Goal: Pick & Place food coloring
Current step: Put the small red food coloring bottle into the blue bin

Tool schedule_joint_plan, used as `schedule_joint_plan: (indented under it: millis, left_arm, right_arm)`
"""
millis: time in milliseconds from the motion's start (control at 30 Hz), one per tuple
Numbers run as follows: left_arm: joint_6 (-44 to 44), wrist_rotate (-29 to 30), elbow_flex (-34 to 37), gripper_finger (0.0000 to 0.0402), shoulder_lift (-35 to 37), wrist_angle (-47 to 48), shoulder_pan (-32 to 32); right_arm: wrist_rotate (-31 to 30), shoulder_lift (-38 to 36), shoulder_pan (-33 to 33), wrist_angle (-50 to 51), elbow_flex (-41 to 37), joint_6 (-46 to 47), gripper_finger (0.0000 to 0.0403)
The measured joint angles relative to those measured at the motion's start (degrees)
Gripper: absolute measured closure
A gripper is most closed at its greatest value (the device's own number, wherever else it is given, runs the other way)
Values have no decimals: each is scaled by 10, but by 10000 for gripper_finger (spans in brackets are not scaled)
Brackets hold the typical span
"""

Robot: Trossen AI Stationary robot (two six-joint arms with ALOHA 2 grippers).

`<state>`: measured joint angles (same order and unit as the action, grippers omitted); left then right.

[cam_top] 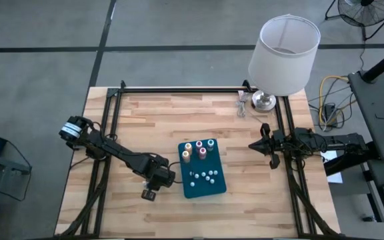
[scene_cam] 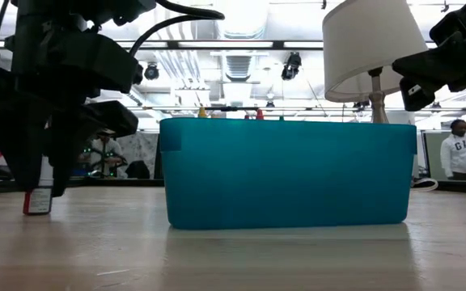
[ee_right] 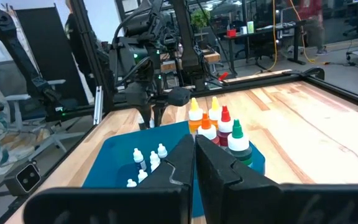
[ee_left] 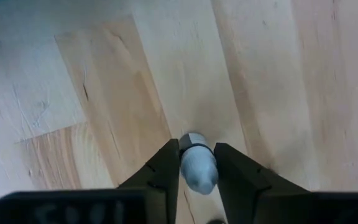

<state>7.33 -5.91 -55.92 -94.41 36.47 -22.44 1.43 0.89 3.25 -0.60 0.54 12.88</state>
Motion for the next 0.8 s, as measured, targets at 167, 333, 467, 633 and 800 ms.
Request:
schedule_joint_plan:
  millis: [167,333,467,633,800]
  left_arm:
    - [-3,0,0,355,0,0,1]
    - [-6,0,-9,349,0,13,1]
    - [-13,0,-39,348,4,37,3]
    - [-18,0,-98,348,5,81,8]
    - [-54,1,-161,347,4,117,21]
  right_arm:
    - [0,0,0,0,0,0,394]
    - [0,0,0,0,0,0,394]
    - [0,0,0,0,0,0,394]
    - [0,0,0,0,0,0,394]
    - [0,0,0,0,0,0,394]
